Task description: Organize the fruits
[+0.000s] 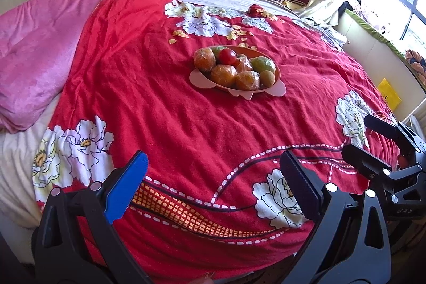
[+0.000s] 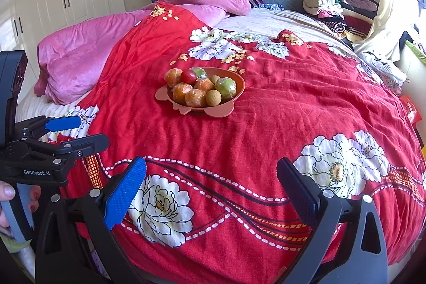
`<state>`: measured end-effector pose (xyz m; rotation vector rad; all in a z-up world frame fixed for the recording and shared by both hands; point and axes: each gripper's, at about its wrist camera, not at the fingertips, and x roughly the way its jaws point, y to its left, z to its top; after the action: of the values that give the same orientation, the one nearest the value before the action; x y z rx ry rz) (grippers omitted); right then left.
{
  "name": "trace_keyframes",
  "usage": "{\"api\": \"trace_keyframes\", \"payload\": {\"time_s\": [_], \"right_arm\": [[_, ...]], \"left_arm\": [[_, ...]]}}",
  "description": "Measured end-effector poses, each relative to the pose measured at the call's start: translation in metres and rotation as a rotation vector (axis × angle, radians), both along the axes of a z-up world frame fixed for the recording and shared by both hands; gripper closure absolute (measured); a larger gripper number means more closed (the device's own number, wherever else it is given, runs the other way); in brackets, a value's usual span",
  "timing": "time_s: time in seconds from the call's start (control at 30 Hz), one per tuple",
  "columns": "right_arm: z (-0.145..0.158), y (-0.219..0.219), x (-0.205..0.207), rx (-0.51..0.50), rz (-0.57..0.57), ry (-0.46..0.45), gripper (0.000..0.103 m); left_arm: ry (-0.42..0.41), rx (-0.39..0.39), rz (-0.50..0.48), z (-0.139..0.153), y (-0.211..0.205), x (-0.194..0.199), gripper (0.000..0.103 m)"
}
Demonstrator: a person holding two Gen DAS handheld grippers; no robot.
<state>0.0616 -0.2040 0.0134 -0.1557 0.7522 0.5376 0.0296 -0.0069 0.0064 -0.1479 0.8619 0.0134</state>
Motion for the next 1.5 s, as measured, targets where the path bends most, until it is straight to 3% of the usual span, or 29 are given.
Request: {"api": "trace_keyframes", "payload": {"time_s": [1.5], "right_arm": [[-0.0025,-0.0034,0.0014,-0.001,-0.023,0.006,0.005]], "left_arm": [[-0.008,-0.020,0.002,0.0064,0.0016,-0.0004,0.010]]}}
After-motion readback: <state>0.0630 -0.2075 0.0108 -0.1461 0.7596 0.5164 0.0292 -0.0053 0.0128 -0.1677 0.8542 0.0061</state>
